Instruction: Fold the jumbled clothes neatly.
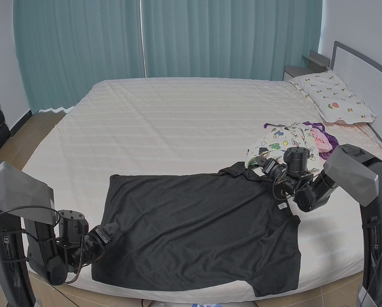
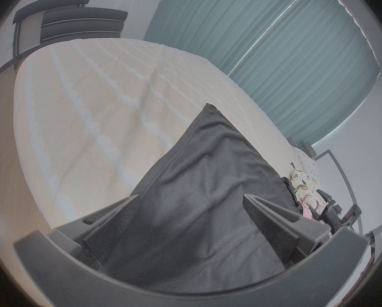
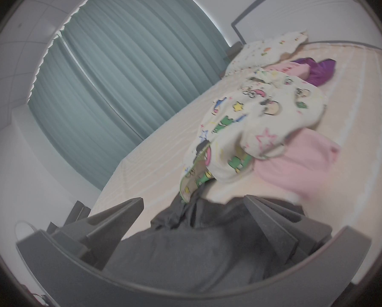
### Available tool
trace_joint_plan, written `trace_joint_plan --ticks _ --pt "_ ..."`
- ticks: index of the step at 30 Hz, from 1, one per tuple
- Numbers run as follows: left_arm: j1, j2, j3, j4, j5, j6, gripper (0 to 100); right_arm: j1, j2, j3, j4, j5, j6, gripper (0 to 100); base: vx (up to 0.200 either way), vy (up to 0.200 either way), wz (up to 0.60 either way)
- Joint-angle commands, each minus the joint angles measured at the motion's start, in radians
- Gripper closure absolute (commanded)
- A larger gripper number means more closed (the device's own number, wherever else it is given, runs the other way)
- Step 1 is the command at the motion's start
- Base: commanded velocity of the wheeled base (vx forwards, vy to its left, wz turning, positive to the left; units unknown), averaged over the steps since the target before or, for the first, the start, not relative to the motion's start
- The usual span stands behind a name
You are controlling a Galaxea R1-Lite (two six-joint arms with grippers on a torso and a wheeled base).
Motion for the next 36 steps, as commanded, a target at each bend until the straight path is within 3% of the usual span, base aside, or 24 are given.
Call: trace_joint_plan --ticks 1,2,4,8,13,24,29,36 --pt "-0.033 -0.093 0.033 -0.001 0.005 -0.023 0 0.023 -0.323 0.416 -0.065 -0.002 0.176 0 -0.200 0.000 0.00" --pt "-0.042 -0.123 0.045 -0.001 0.005 -0.022 0 0.023 -0.372 0.513 -0.088 0.007 0.234 0 -0.200 0.000 0.00" --pt "-0.042 -0.159 0.056 -0.001 0.001 -0.019 0 0.013 -0.388 0.589 -0.119 0.033 0.272 0 -0.200 0.000 0.00" --pt "-0.043 -0.219 0.073 0.004 -0.006 -0.017 0 0.012 -0.372 0.697 -0.163 0.049 0.282 0 -0.200 0.000 0.00" --pt "-0.077 -0.225 0.073 0.008 -0.008 0.006 0 0.013 -0.357 0.858 -0.336 0.055 0.283 0 0.000 0.000 0.00" --pt "-0.080 -0.149 0.139 0.002 -0.058 -0.017 0 0.015 -0.254 1.002 -0.602 0.050 0.277 0 0.000 0.000 0.00" --pt "-0.086 -0.133 0.151 0.005 -0.063 -0.094 0 0.035 -0.251 1.014 -0.602 0.046 0.283 0 0.000 0.000 0.00" --pt "-0.086 -0.081 0.151 0.001 -0.071 -0.099 0 0.032 -0.246 1.026 -0.602 0.049 0.285 0 0.000 0.000 0.00"
